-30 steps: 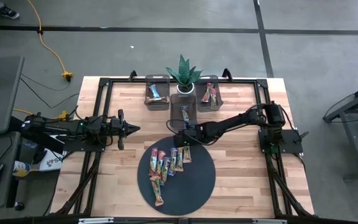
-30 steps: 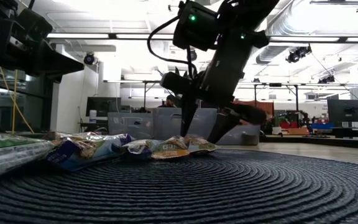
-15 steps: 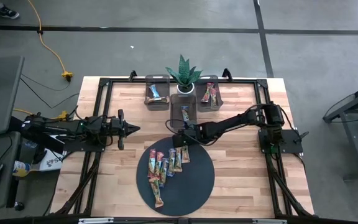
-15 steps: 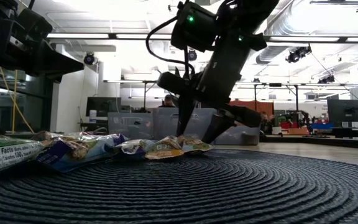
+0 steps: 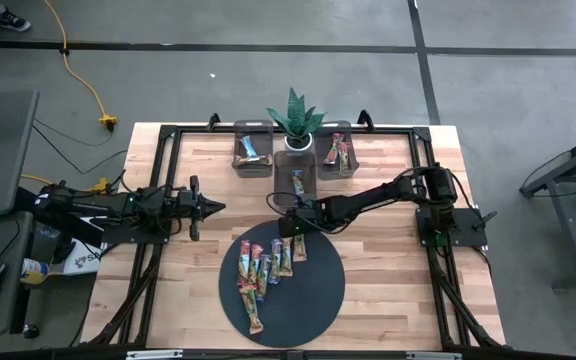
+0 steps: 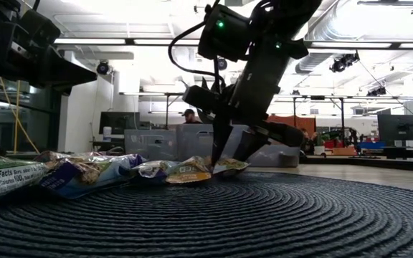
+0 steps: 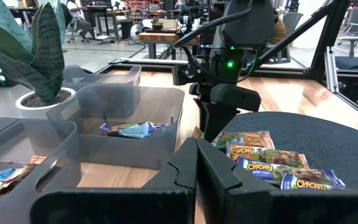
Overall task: Pick and place Granola Bars by type
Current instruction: Put the yellow granola bar into the left black bin
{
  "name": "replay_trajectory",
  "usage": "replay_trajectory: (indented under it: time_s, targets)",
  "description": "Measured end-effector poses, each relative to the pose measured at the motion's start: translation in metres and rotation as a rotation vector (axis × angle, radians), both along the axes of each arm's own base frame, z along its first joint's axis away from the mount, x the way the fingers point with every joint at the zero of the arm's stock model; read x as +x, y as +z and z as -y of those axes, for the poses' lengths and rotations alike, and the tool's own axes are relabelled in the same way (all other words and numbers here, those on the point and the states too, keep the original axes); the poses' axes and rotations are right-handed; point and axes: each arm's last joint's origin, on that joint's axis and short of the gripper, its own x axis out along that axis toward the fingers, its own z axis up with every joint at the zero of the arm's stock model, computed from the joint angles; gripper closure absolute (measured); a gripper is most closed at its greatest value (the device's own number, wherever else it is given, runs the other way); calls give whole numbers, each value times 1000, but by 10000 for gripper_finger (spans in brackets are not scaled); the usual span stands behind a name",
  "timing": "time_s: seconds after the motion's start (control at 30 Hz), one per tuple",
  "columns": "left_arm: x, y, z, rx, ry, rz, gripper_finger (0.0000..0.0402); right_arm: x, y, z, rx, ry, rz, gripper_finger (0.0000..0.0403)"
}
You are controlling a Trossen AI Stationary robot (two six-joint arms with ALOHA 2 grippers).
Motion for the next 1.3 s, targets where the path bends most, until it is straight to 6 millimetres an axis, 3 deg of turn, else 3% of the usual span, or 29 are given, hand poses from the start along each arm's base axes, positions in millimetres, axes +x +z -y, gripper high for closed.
replay_trajectory:
  time_s: [0.6, 1.07, 1.3]
  targets:
    - [0, 0, 0, 0, 0, 0, 400, 1, 6, -2, 28, 41, 31, 321]
    - [0, 0, 0, 0, 0, 2, 400, 0, 35, -3, 34, 109, 117, 321]
    - [0, 0, 0, 0, 0, 2, 400, 0, 61, -4, 54, 160, 238, 321]
